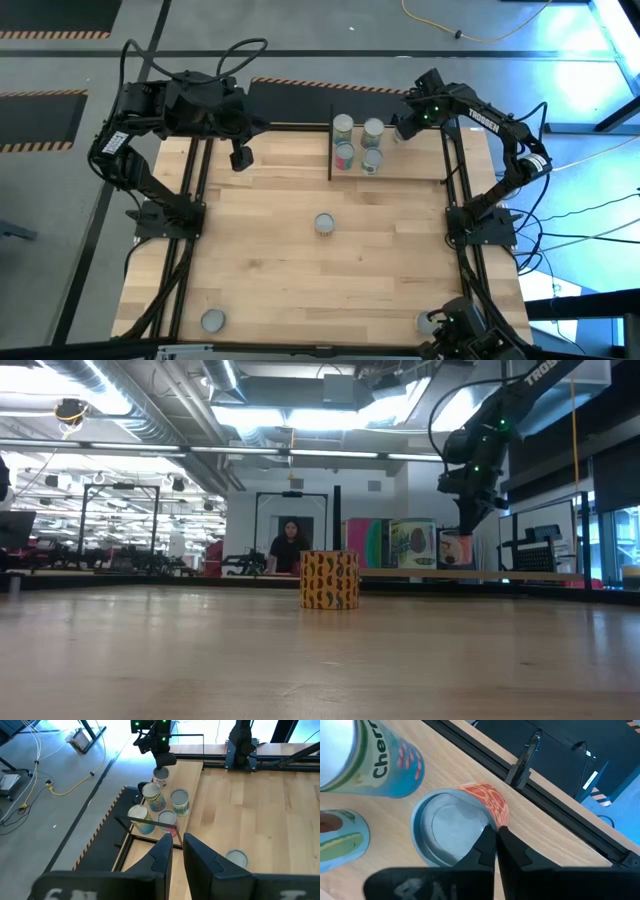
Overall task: Pick and place cans onto a shelf
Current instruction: Put the canned saucy meatballs on the shelf
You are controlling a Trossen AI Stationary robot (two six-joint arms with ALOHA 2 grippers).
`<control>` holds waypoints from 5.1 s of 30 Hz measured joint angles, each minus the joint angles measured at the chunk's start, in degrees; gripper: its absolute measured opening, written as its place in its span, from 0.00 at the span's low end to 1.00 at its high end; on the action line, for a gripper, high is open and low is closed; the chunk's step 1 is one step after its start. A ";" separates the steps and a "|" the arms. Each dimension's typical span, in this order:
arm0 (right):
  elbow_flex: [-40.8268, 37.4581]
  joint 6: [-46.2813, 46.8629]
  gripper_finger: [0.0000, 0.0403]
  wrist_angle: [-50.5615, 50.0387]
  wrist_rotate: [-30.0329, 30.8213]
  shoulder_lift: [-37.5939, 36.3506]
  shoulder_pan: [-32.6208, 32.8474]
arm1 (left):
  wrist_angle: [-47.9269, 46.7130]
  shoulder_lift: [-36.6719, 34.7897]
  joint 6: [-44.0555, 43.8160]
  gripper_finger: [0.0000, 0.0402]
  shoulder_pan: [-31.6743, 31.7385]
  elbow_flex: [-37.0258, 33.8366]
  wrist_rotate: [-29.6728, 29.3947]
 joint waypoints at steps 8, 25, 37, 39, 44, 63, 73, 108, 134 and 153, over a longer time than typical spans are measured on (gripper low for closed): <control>0.00 1.44 0.01 -2.51 1.45 0.00 -0.40 | 0.00 0.00 0.00 0.09 0.00 0.00 0.01; 7.34 3.13 0.01 -12.41 1.61 -3.32 -5.50 | -0.02 0.00 0.00 0.09 0.00 0.00 0.01; 7.08 3.66 0.01 -13.86 7.07 -3.00 -6.47 | -0.03 0.00 0.00 0.09 0.00 0.00 0.01; 7.08 3.71 0.01 -13.85 7.35 -2.64 -6.49 | -0.03 0.00 0.00 0.09 0.00 0.00 0.01; 7.08 2.68 0.01 -13.92 9.11 -1.63 -6.44 | -0.02 0.00 0.00 0.09 0.00 0.00 0.01; 6.73 -6.41 0.01 -15.16 7.54 0.96 -6.23 | 1.68 0.00 0.00 0.09 0.00 0.02 0.01; 6.71 -9.80 0.01 -15.02 7.44 3.27 -6.23 | 1.68 0.00 0.01 0.09 0.00 0.02 0.00; 6.69 -8.86 0.08 -14.22 6.50 4.90 -6.27 | 1.68 0.00 0.02 0.09 0.00 0.02 0.01; 14.78 -8.20 0.19 -20.86 4.06 4.90 -1.97 | 1.66 0.00 0.01 0.09 -0.01 0.02 0.00; 8.24 9.07 0.01 -19.28 3.51 4.85 11.24 | 1.64 0.00 0.18 0.09 -0.01 0.02 0.01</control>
